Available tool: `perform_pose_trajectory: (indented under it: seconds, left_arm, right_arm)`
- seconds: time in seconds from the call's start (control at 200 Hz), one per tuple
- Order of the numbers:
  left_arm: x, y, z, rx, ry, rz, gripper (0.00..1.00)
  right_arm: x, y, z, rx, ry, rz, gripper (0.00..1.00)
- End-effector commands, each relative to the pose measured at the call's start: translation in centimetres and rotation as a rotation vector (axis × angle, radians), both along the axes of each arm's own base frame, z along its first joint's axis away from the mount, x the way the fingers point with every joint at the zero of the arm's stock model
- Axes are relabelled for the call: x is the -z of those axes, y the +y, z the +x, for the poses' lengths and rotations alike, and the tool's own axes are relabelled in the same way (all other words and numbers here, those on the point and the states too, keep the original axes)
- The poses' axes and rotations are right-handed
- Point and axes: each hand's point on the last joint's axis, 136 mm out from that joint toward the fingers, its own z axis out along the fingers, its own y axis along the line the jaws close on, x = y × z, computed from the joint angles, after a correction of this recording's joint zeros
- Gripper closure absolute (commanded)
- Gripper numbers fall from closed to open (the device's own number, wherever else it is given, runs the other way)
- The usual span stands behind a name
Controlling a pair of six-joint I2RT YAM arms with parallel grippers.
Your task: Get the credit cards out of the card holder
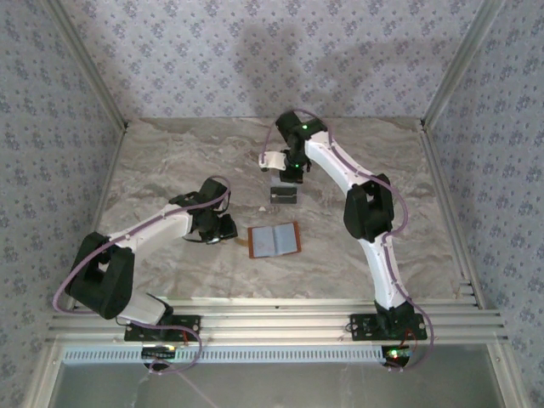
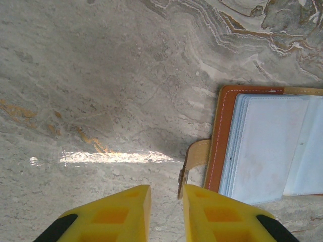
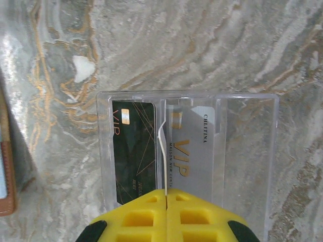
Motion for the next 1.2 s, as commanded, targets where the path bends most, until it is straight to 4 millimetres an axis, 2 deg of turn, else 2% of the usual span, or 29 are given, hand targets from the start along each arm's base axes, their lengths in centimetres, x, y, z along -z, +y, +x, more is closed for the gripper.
perform_pose_trajectory:
  seconds: [0.0,0.195,0.435,0.55,0.6,0.705,0.984,1.194]
  left_arm:
    - [-0.7,0.0,0.1,0.005,-0.002,-0.003,0.76]
    - [-0.6,0.0,0.0,0.004,-0.002,-0.005,0.76]
    - [-0.6,0.0,0.1,0.004,0.000,-0.003,0.76]
    - [-0.7,0.0,0.1,0.003,-0.003,-0.002,0.76]
    - [-0.7,0.1,0.1,0.001,-0.004,-0.003,0.76]
    - [-0.7,0.1,0.0,0.002,-0.005,-0.003,0.76]
    - [-1.1,0.0,0.2,0.003,-0.012,-0.011,0.75]
    - [-1.8,-1.1,0.5,0.039,-0.025,-0.021,0.75]
  right_arm:
    - [0.3,-0.2,-2.5,-0.169,0.062,-0.044,1.00]
    - [0.7,-0.5,-2.8,-0.160,0.088,-0.059,1.00]
    - [2.3,-0.3,-1.7,-0.161,0.061,-0.086,1.00]
    - [2.4,0.3,-0.7,-0.159,0.021,-0.076,0.80]
    - [2.3,0.3,-0.3,-0.154,0.002,-0.071,0.75]
    - [1.8,0.5,0.6,-0.143,-0.037,-0.065,0.71]
    - [0.0,0.1,1.6,-0.101,-0.110,-0.041,0.70]
    - [-2.7,0.1,1.8,0.013,-0.164,0.026,0.69]
